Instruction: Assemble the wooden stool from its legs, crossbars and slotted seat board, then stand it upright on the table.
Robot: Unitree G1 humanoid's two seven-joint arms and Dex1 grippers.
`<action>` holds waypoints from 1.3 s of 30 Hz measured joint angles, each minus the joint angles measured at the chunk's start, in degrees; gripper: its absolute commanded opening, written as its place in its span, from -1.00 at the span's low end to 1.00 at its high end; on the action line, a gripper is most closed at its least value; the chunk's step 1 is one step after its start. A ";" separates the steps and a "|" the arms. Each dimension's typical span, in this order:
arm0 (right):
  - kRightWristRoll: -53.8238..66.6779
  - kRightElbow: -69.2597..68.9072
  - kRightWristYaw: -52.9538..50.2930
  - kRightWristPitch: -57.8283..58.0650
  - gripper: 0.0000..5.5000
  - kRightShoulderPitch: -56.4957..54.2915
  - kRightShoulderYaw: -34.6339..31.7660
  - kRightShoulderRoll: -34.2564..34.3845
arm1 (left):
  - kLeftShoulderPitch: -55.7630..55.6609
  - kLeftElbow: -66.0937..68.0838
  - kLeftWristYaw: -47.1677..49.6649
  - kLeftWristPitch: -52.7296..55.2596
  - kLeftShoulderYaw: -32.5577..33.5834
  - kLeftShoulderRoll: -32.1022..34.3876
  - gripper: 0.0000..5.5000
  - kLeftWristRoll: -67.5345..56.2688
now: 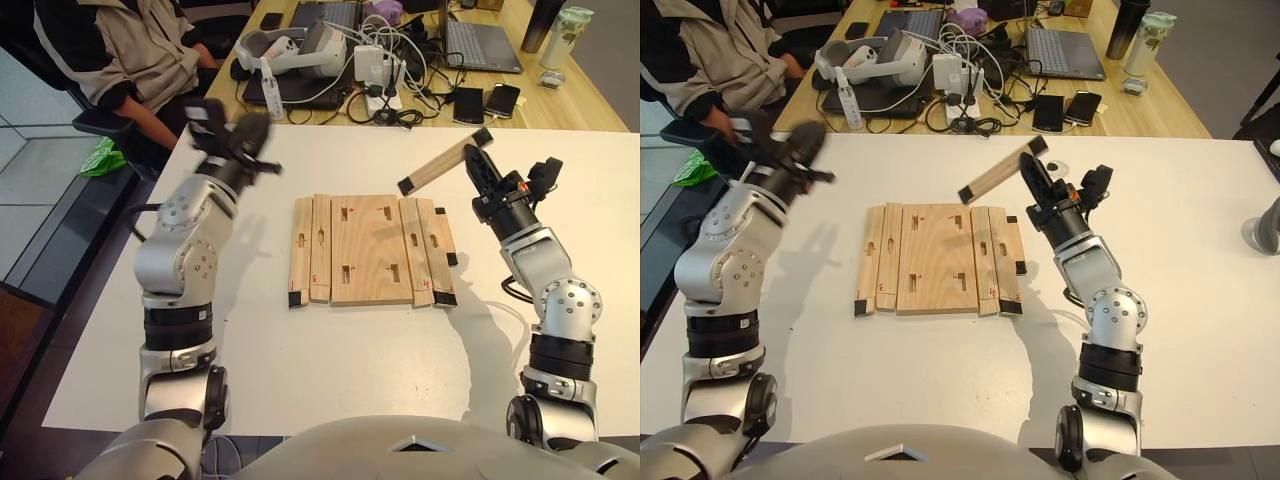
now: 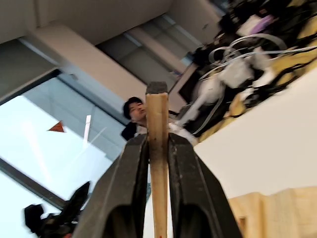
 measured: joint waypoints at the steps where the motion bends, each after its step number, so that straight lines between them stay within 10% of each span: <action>1: -2.83 0.70 -1.35 -1.12 -0.86 0.10 0.20 0.59 | -0.22 0.23 4.18 -3.13 0.09 -0.44 -0.62 4.60; 14: -33.21 -3.50 -3.29 -9.58 -0.86 8.75 10.30 2.03 | 9.60 -8.22 12.68 -7.52 -1.61 -10.21 -0.62 16.84; 39: -39.21 -12.08 -3.76 -8.02 -0.86 14.09 13.03 9.14 | 20.67 -19.76 7.09 -2.33 -6.81 -15.50 -0.62 19.44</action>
